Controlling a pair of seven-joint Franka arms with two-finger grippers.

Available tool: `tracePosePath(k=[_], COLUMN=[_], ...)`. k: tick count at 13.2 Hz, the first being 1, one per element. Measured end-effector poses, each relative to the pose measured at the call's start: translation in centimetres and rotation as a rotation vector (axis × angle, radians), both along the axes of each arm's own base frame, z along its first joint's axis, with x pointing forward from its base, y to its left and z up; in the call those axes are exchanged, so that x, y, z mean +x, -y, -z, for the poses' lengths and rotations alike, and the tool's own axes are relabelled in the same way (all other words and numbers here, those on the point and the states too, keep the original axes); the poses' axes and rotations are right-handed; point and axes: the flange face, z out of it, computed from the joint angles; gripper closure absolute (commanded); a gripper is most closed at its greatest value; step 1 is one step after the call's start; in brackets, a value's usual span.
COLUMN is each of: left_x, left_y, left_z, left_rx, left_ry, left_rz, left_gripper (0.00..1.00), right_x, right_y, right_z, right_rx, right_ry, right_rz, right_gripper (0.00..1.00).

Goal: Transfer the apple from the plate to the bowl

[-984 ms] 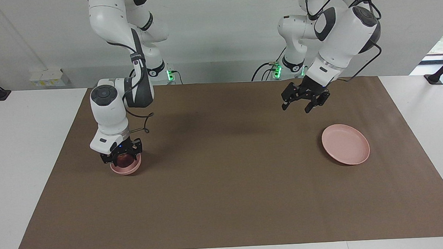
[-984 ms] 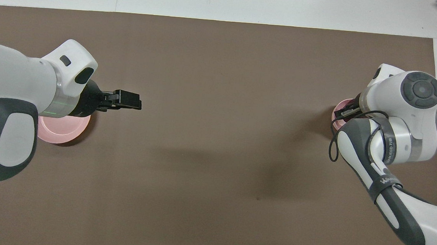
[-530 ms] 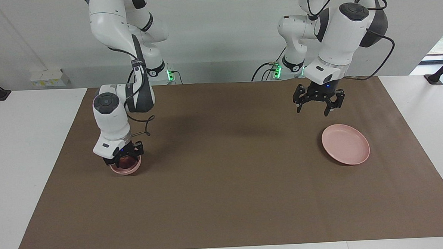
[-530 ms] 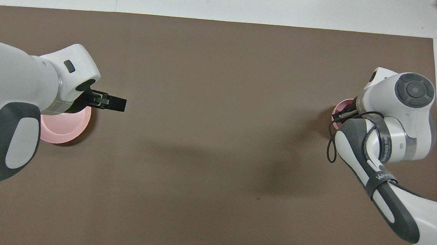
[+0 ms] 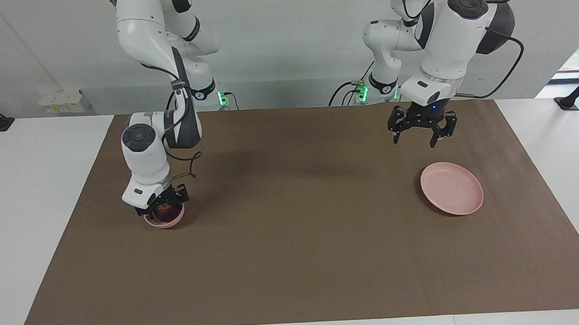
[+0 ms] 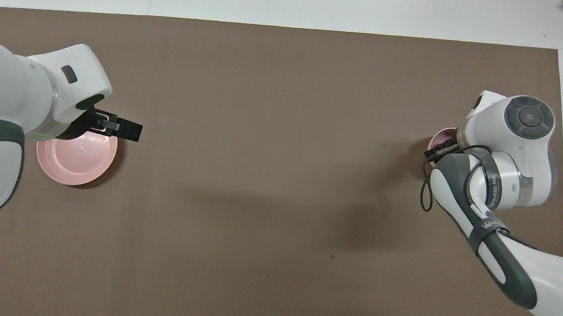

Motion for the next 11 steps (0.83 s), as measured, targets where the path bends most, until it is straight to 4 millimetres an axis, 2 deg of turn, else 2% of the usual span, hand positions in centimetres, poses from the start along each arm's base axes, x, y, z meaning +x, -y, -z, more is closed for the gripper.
tracePosePath(k=[2,4,5,8,9,11], left_x=[-0.6,-1.0,-0.9,0.9,1.2,1.2], left_y=[-0.3,-1.0,-1.9,-6.3,-6.7,-6.3], left_z=[-2.4,-4.0,-4.1,-2.8,-2.6,-2.8], left_rx=[0.008,0.010,-0.006,-0.043,-0.043,-0.042], left_ry=[-0.029,-0.061,-0.085,-0.121,-0.121,-0.118], left_rz=[-0.003,-0.016,-0.037,-0.116,-0.120,-0.112], left_gripper=[0.00,0.00,0.00,0.00,0.00,0.00], right_x=[0.2,0.2,0.0,-1.0,-1.3,-2.1], right_y=[-0.3,-1.1,-1.7,-3.1,-3.3,-3.2], right_z=[-0.6,-3.3,-5.5,-13.0,-15.4,-19.5], right_rx=[0.001,0.000,0.001,0.037,0.053,0.075], right_ry=[0.012,0.036,0.043,0.047,0.060,0.098], right_rz=[-0.005,-0.014,-0.017,0.020,0.067,0.195], right_gripper=[0.00,0.00,0.00,0.00,0.00,0.00])
